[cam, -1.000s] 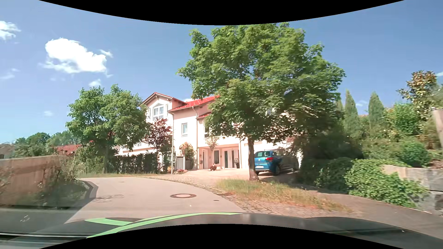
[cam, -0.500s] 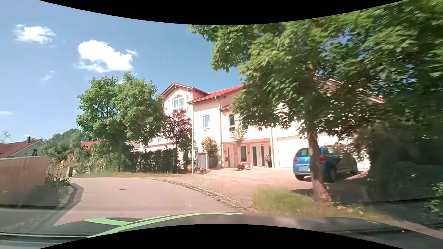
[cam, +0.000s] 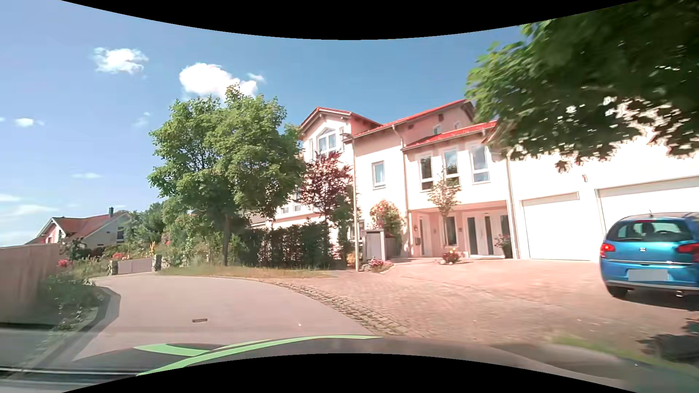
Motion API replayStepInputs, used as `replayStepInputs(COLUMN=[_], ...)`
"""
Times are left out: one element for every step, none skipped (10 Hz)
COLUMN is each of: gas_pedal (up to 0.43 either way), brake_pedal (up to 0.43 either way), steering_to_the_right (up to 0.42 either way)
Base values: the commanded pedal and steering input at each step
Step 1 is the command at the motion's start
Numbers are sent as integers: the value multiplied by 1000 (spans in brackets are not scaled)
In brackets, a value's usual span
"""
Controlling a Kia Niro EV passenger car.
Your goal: Follow the waypoints while adhering to traffic rules and regulations
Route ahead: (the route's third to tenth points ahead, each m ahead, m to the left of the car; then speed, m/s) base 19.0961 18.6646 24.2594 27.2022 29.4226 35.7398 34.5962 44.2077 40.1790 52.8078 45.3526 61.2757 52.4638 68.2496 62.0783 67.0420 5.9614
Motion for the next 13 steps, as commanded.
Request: replayStepInputs(gas_pedal=[138, 138, 138, 138, 138, 138, 138, 138, 138, 150, 150, 150, 157], brake_pedal=[0, 0, 0, 0, 0, 0, 0, 0, 0, 0, 0, 0, 0], steering_to_the_right=[-264, -264, -264, -264, -264, -265, -269, -273, -273, -274, -276, -278, -280])
